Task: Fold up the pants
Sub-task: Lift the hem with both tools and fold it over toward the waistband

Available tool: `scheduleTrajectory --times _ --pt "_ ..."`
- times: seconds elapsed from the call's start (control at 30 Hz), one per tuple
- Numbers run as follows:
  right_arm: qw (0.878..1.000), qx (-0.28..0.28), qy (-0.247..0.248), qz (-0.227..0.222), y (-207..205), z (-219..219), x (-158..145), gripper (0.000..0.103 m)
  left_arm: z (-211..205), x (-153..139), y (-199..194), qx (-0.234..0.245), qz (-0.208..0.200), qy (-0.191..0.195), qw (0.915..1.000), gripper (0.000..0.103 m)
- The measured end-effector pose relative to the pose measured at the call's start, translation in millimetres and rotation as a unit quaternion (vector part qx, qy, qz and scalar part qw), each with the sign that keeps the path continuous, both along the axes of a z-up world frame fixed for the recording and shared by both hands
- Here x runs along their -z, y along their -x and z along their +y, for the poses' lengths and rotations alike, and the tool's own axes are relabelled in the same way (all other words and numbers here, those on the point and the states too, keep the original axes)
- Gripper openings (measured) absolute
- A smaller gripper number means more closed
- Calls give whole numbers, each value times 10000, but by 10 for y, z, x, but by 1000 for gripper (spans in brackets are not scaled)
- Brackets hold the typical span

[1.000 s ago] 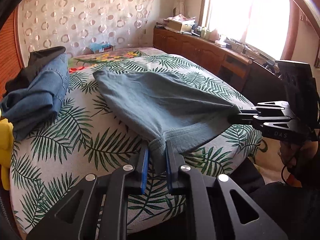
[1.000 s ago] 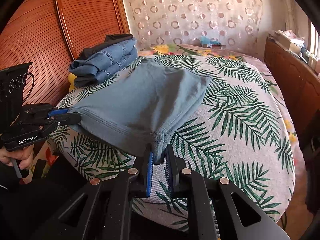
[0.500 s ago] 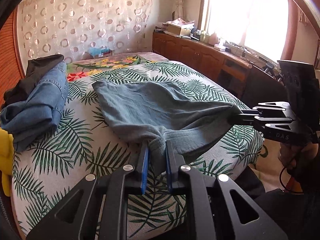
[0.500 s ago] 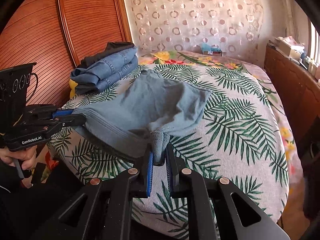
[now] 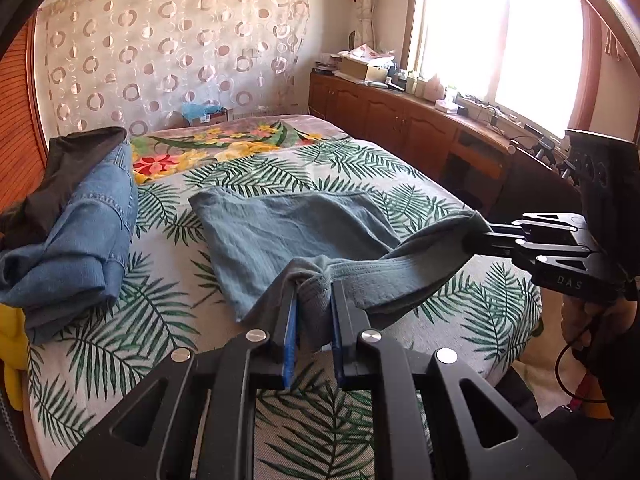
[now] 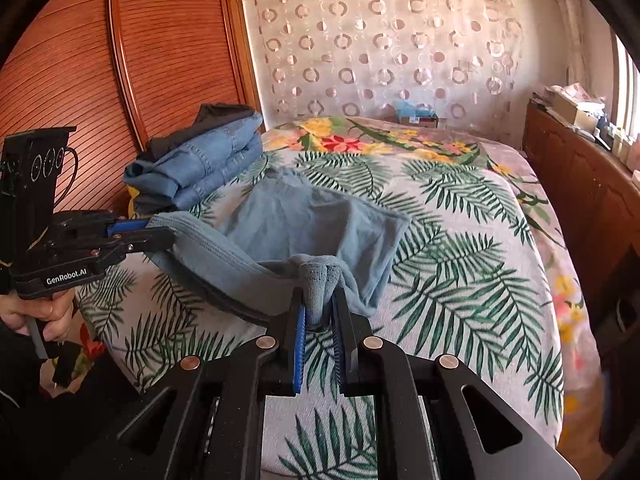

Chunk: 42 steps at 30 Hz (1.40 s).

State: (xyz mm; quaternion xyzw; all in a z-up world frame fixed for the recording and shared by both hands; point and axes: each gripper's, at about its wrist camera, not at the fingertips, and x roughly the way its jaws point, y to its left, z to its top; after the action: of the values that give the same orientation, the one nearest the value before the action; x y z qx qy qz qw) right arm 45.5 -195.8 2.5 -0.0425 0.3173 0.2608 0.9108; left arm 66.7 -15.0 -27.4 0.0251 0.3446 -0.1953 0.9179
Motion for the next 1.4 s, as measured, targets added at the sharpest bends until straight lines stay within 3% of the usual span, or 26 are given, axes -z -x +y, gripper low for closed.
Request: scheduleTrajectory --times 0.37,0.73,1.4 --pt "9996 114 -18 -256 -321 146 -148 12 84 -161 -431 -153 -154 -21 9998 16" --pt "9997 74 130 -179 -657 221 5 12 117 126 -814 -203 124 -57 9997 16" --pt "9999 22 -26 120 -1272 277 106 12 155 156 -1370 -265 261 -82 9993 16"
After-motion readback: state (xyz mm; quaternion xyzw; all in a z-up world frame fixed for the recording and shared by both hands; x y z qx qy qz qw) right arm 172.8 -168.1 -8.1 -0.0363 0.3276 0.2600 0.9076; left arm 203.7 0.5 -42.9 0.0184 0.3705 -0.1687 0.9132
